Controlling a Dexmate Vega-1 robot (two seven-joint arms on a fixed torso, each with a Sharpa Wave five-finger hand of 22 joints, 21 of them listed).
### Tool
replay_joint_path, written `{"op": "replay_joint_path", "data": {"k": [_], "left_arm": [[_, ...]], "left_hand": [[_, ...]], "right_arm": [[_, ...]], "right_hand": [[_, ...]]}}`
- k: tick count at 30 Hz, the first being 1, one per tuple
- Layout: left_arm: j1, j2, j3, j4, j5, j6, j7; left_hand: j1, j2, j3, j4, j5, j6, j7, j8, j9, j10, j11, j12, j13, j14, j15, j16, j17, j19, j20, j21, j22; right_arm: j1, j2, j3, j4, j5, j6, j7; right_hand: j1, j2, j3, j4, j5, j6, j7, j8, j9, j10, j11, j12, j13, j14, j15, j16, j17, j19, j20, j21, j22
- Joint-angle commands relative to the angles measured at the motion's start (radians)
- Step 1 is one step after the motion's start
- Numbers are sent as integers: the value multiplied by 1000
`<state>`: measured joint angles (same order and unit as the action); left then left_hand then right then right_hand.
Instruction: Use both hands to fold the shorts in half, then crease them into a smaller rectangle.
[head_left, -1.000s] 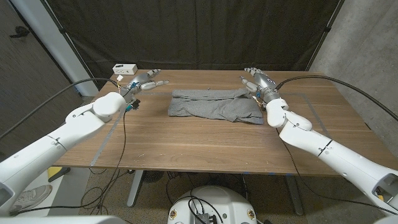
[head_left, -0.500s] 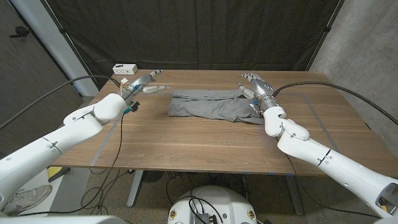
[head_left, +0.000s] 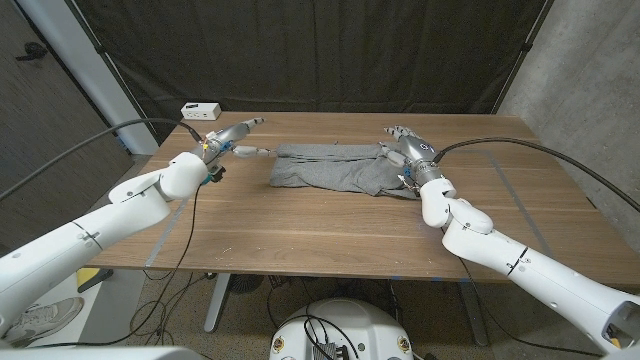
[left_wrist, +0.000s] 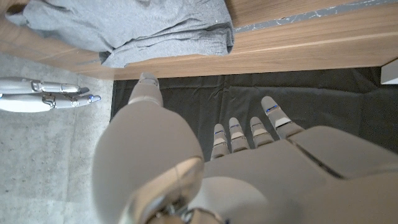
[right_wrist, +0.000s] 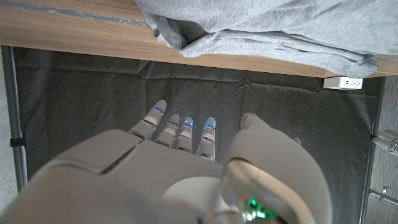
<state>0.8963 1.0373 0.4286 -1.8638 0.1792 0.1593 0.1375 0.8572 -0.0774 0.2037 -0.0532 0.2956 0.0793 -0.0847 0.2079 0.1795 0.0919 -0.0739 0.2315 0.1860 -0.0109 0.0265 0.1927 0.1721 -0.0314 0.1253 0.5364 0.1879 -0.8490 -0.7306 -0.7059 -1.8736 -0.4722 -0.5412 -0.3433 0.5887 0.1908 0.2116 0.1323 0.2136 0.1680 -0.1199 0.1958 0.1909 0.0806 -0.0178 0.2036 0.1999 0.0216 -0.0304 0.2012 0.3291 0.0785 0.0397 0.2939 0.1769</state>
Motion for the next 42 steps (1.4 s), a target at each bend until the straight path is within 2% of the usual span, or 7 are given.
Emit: {"op": "replay_joint_path", "data": {"k": [1,3,9,12,20,29,42], "left_arm": [[-24,-13,52,-30,184,82,15],[-32,-18,71,-37,230,108,10],[-51,-35,103,-33,306,137,-3],[-60,-44,122,-32,358,154,-3],[-68,-70,155,-31,459,202,-4],[-84,-85,194,-23,550,232,-42],[-87,-102,216,-6,614,231,-64]], "left_hand": [[43,-10,-12,-22,40,55,-26,10,3,72,-20,20,3,42,-3,9,0,25,16,3,3],[56,-16,-20,-28,56,85,-37,16,4,101,-32,26,4,55,-6,9,0,34,22,3,4],[85,-27,-40,-41,91,144,-72,21,5,166,-51,38,6,100,-14,16,1,53,43,3,5],[91,-31,-47,-43,101,160,-79,22,5,190,-53,43,6,112,-19,17,2,55,44,2,5],[103,-36,-82,-41,144,285,-127,43,7,257,-78,50,9,174,-54,27,7,54,61,-8,7],[109,-41,-97,-43,159,313,-131,41,7,290,-91,54,10,192,-66,29,8,60,67,-11,7],[114,-42,-123,-39,182,381,-111,46,9,362,-88,66,13,217,-83,31,9,68,62,-16,7]], "right_arm": [[-20,-2,-14,-3,-31,-9,7],[-23,-7,-19,-2,-34,2,12],[-39,-5,-25,-8,-41,-2,16],[-43,-8,-29,-10,-49,0,18],[-53,-13,-38,-12,-61,5,35],[-62,-4,-42,-5,-56,2,50],[-68,7,-53,-4,-58,-18,64]], "right_hand": [[1,-8,14,-3,-1,16,4,3,-1,28,3,12,2,13,-18,0,-6,3,7,-8,-1],[0,-9,19,-5,-1,31,8,7,-1,48,12,18,1,28,-24,4,-12,8,8,-10,-1],[-2,-11,35,-10,-3,78,11,20,-1,95,10,29,0,82,-29,18,-31,35,10,-9,-1],[-1,-11,41,-12,-3,98,13,24,-2,114,12,33,-1,94,-31,20,-39,43,10,-11,-1],[-4,-11,55,-14,-4,138,15,30,-3,156,11,41,-1,133,-36,27,-54,65,13,-11,-1],[-5,-12,71,-18,-4,186,17,37,-4,193,10,45,-2,176,-38,35,-69,86,20,-13,-1],[-13,-12,88,-17,-6,228,26,39,-4,232,13,48,-3,227,-44,46,-82,102,30,-18,-1]]}}
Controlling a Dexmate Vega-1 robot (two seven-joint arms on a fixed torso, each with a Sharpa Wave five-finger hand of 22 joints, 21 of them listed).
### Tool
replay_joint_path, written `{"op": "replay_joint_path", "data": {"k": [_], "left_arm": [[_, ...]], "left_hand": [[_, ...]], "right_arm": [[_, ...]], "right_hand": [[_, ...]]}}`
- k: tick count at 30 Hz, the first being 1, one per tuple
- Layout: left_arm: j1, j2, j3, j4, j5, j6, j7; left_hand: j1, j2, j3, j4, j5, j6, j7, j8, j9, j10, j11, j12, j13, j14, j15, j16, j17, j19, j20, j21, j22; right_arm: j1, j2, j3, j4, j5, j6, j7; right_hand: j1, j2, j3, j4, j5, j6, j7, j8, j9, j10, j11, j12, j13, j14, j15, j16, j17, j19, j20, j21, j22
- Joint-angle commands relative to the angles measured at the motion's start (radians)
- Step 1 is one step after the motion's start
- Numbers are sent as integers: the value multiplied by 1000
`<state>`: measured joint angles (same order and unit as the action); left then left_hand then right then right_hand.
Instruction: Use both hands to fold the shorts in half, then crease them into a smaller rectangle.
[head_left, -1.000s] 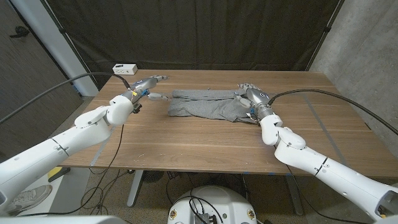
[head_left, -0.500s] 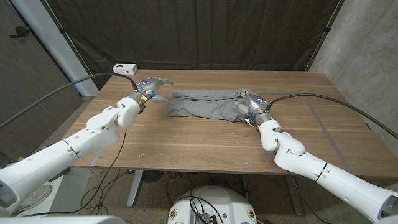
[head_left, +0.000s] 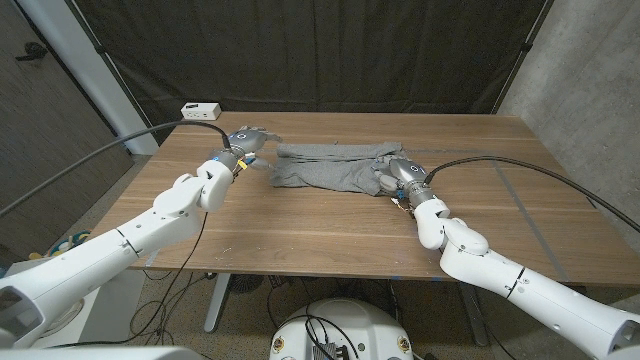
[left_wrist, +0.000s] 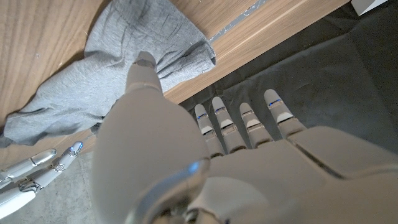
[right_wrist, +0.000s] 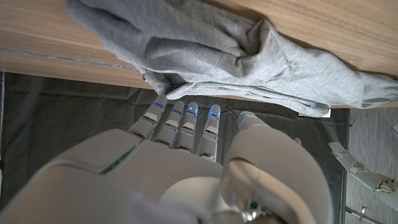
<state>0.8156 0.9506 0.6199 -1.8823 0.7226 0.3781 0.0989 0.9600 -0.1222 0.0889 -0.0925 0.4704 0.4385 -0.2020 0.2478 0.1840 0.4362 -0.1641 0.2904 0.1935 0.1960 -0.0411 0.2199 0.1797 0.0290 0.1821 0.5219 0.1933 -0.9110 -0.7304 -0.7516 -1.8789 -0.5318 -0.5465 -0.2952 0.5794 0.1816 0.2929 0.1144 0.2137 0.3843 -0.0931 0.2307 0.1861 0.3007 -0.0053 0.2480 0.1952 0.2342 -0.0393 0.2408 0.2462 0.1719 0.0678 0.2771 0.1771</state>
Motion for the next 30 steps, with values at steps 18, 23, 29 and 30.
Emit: {"op": "replay_joint_path", "data": {"k": [18,23,29,30], "left_arm": [[-13,-45,60,58,134,2,-33],[-17,-55,68,73,142,-3,-30],[-25,-71,81,93,149,-8,-27],[-27,-73,84,96,152,-9,-30]], "left_hand": [[7,14,-32,11,22,81,26,10,6,94,-6,21,9,50,-39,13,4,18,-1,-5,2],[19,34,-30,13,26,103,12,11,7,121,-12,24,10,67,-58,17,4,28,-11,-4,2],[29,66,-24,19,26,123,-4,9,7,141,-30,21,9,83,-69,20,5,40,-22,-2,3],[31,71,-23,20,26,124,-6,9,7,142,-33,20,9,85,-70,21,5,41,-23,-1,3]], "right_arm": [[-12,6,-13,5,17,-13,27],[-14,7,-13,5,20,-15,25],[-13,9,-18,11,24,-22,30],[-13,10,-18,13,25,-23,29]], "right_hand": [[-11,-3,19,3,-7,40,10,3,0,43,5,6,2,38,-31,9,-7,14,5,-9,0],[-12,-3,21,3,-7,43,10,3,0,45,5,5,2,41,-32,9,-8,15,6,-10,0],[-14,-3,24,3,-7,52,14,3,0,53,6,5,2,47,-31,10,-10,17,4,-12,0],[-14,-3,25,3,-7,53,13,3,0,55,5,5,2,47,-31,10,-10,18,4,-12,0]]}}
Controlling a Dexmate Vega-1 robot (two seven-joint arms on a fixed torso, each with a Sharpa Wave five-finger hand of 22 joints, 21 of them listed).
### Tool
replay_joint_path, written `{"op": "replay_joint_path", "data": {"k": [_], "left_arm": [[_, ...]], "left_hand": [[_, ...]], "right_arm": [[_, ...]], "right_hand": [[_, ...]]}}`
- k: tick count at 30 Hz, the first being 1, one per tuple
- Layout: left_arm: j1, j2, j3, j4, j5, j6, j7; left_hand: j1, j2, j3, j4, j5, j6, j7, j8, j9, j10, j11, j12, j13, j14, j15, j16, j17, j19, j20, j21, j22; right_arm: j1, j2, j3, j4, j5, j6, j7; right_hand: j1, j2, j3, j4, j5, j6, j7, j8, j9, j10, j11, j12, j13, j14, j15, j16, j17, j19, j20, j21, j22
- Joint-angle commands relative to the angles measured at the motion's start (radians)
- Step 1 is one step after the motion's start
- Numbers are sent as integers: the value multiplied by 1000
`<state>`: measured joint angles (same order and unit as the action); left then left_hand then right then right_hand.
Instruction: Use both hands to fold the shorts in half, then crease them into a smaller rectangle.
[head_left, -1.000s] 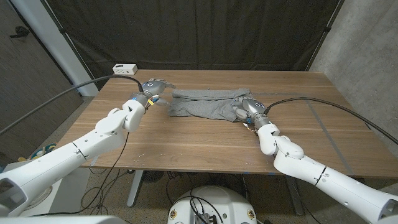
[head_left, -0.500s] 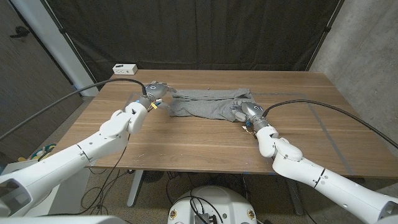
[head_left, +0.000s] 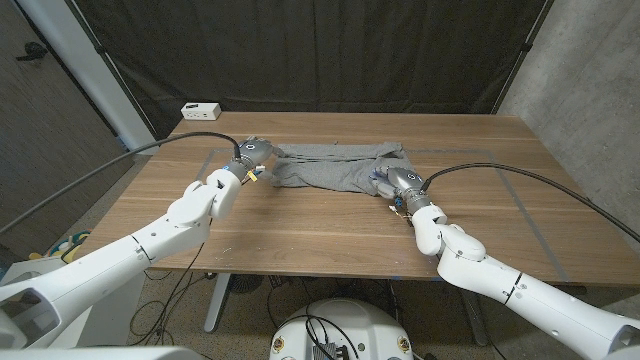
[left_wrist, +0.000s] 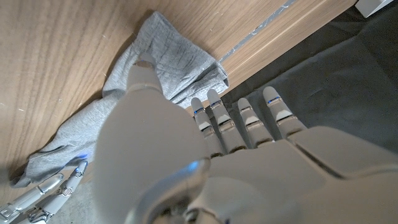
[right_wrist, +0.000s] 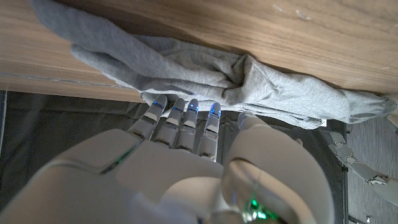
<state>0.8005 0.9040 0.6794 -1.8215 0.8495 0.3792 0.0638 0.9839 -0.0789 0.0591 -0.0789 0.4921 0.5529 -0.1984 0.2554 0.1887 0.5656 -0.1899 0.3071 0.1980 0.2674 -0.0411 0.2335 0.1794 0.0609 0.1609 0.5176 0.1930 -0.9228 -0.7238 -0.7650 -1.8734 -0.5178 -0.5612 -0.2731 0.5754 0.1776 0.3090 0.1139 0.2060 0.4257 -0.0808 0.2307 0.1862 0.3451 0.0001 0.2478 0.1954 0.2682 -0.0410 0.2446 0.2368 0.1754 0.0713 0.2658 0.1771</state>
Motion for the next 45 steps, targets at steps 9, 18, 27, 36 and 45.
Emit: {"op": "replay_joint_path", "data": {"k": [9,18,27,36,45], "left_arm": [[-39,-52,55,73,38,-22,-16],[-74,-77,80,112,10,-56,-62],[-93,-90,99,131,13,-53,-78],[-92,-89,126,134,87,-14,-54],[-75,-98,138,146,165,33,36]], "left_hand": [[49,67,15,-4,-25,38,-21,-12,0,42,-23,-13,2,36,-103,2,-3,27,-38,5,3],[79,87,16,-17,-63,39,-20,-33,-3,79,-21,-29,-2,62,-116,0,-5,32,-52,2,3],[176,190,93,-59,-217,291,18,-7,-5,390,-23,-19,-2,204,-159,-7,-4,58,-70,4,2],[224,218,140,-81,-267,350,50,-16,-5,482,-14,-14,2,254,-172,-15,-5,73,-77,7,1],[304,226,191,-88,-302,560,78,51,14,587,-9,35,69,415,-199,36,26,95,-95,12,0]], "right_arm": [[2,0,-9,9,23,-17,22],[4,-4,-8,13,31,-6,15],[10,-5,-7,15,33,-7,16],[13,-8,-5,23,42,19,13],[13,-8,-7,20,36,13,12]], "right_hand": [[-12,2,12,3,0,15,1,1,0,12,0,3,2,15,-32,7,-1,18,0,-1,0],[-13,2,15,1,-1,21,3,-1,0,17,-3,1,2,19,-31,8,-1,21,1,-3,0],[-18,4,17,3,-2,28,3,-2,0,18,0,-1,3,20,-33,8,-1,21,0,-7,0],[-19,3,20,2,-2,31,4,-4,0,19,1,-4,3,20,-33,8,-1,21,0,-9,0],[-22,4,22,2,-3,32,4,-7,0,19,0,-7,3,19,-35,8,0,20,1,-13,0]]}}
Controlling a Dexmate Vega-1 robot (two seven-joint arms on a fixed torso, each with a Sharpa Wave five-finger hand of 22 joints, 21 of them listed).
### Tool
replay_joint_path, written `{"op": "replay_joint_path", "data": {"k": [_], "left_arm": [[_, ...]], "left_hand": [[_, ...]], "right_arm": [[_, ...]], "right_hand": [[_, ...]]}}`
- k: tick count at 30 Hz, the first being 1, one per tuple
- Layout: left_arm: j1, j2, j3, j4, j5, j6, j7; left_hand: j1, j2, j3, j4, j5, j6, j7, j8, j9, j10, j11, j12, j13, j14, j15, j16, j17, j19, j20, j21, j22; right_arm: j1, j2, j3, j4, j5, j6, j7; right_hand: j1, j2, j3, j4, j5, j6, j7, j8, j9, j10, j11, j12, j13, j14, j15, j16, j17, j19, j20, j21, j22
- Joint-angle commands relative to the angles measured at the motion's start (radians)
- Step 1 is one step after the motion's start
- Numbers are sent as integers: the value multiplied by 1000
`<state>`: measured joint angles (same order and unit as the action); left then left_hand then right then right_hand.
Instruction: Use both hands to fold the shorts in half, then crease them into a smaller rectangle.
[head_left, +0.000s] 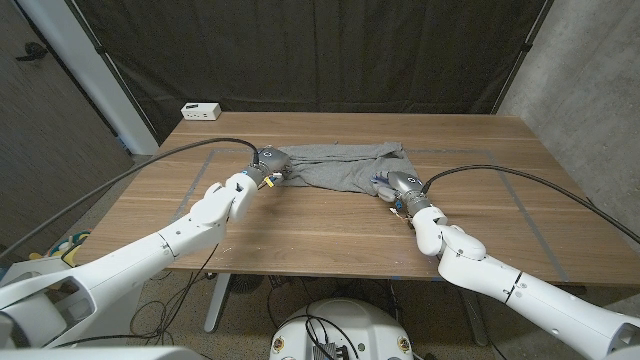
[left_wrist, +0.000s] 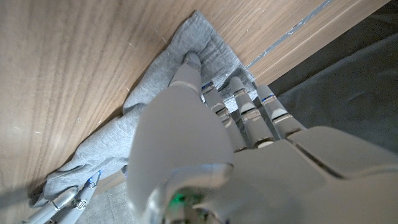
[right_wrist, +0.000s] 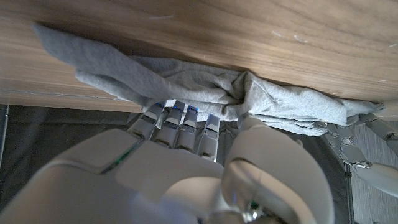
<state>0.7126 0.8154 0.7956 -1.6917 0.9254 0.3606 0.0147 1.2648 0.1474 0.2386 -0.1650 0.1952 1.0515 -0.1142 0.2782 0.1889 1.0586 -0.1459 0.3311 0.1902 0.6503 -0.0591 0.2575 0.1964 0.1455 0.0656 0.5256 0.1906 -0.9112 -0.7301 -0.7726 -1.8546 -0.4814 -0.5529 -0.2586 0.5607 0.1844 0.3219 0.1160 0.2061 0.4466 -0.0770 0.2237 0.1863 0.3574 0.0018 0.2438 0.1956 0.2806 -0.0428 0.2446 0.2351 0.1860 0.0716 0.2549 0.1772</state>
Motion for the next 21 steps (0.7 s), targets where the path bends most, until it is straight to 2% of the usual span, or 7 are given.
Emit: {"op": "replay_joint_path", "data": {"k": [1,9,14,21], "left_arm": [[13,-10,23,18,99,55,94],[21,-5,44,37,200,77,200],[13,3,68,42,295,97,203],[5,15,68,32,371,113,179]], "left_hand": [[25,-1,12,-2,-5,70,-9,32,14,101,-53,15,80,33,-181,12,9,10,-1,4,2],[31,-6,13,0,-7,92,-8,43,15,112,-52,21,93,47,-181,18,15,23,-1,9,4],[33,-10,12,1,-10,104,-18,48,15,113,-51,23,101,56,-181,23,19,32,-9,14,5],[45,-20,17,-4,-10,135,-9,61,12,131,-50,32,115,68,-181,25,23,36,-23,16,6]], "right_arm": [[2,-2,1,3,1,9,-3],[6,-3,2,4,5,18,6],[7,-1,2,9,5,27,1],[10,-1,1,16,5,37,3]], "right_hand": [[-8,-3,9,0,-3,11,-1,0,0,7,-3,-3,3,7,-33,8,1,9,0,-2,0],[-8,-3,12,-3,-3,14,0,-2,0,7,-3,-6,3,6,-32,8,2,9,1,-4,0],[-8,-3,13,-4,-3,16,1,-3,0,8,-3,-7,3,6,-33,8,1,11,1,-5,0],[-8,-2,16,-6,-3,22,1,-3,0,12,-1,-7,3,8,-31,9,1,14,-2,-6,0]]}}
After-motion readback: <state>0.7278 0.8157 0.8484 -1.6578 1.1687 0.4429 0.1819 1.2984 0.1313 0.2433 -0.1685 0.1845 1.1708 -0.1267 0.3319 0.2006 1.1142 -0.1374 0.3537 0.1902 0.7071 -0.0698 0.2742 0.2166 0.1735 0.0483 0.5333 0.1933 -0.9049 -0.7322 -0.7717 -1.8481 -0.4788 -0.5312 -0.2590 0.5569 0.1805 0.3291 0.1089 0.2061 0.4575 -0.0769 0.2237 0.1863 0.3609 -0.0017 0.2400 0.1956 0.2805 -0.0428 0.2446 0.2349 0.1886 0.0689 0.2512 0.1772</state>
